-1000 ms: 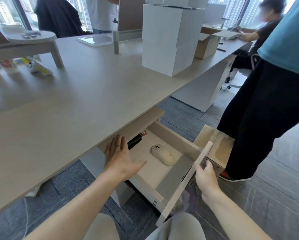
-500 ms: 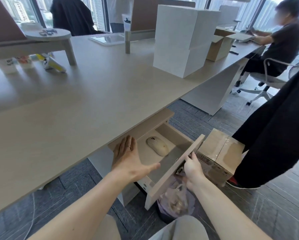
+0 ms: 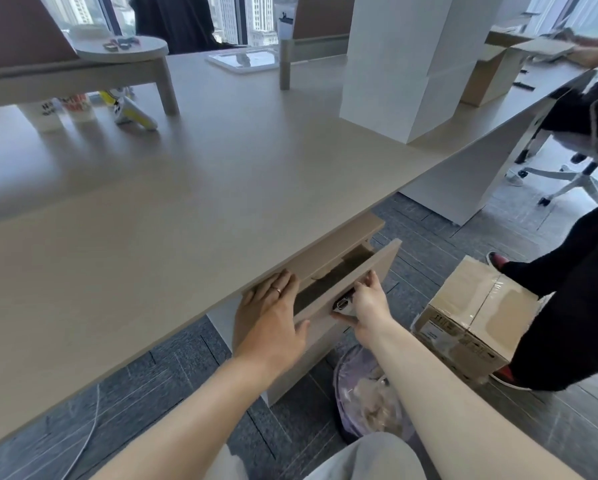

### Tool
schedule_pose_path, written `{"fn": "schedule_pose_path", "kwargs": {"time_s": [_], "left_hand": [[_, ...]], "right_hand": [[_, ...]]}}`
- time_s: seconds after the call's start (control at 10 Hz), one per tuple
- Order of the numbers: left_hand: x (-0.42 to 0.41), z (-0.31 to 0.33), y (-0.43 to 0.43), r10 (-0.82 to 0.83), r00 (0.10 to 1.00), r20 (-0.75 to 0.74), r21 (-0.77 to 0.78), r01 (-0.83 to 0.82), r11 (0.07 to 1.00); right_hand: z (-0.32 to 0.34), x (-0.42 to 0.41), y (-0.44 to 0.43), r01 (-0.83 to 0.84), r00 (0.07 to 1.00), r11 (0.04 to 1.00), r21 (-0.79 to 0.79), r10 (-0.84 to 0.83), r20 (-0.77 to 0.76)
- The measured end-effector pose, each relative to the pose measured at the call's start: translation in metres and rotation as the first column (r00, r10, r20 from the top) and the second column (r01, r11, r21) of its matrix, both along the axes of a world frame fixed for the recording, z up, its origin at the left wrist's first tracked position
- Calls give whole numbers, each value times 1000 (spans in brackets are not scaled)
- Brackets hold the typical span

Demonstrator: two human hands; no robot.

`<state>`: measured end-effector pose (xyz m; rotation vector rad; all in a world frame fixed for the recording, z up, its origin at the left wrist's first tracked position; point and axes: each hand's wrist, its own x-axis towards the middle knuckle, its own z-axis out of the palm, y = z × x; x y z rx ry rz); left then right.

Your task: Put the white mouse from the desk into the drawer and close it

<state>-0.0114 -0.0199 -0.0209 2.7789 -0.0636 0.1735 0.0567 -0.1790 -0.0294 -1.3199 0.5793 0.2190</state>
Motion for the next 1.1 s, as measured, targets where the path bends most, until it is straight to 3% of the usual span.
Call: {"fn": "schedule_pose_path", "kwargs": {"time_s": [0.4, 0.9, 1.1], "left_hand": [[3, -4, 9, -55, 992, 111, 37, 51, 998], [9, -7, 21, -152, 973, 173, 89, 139, 986], [7, -10, 21, -178, 969, 170, 125, 158, 980]], "right_hand": [[-3, 29, 30, -44, 997, 997, 56, 41, 65], [-3, 34, 37, 0, 1000, 996, 84, -2, 25], [12, 27, 30, -76, 997, 997, -26, 76, -1]]}}
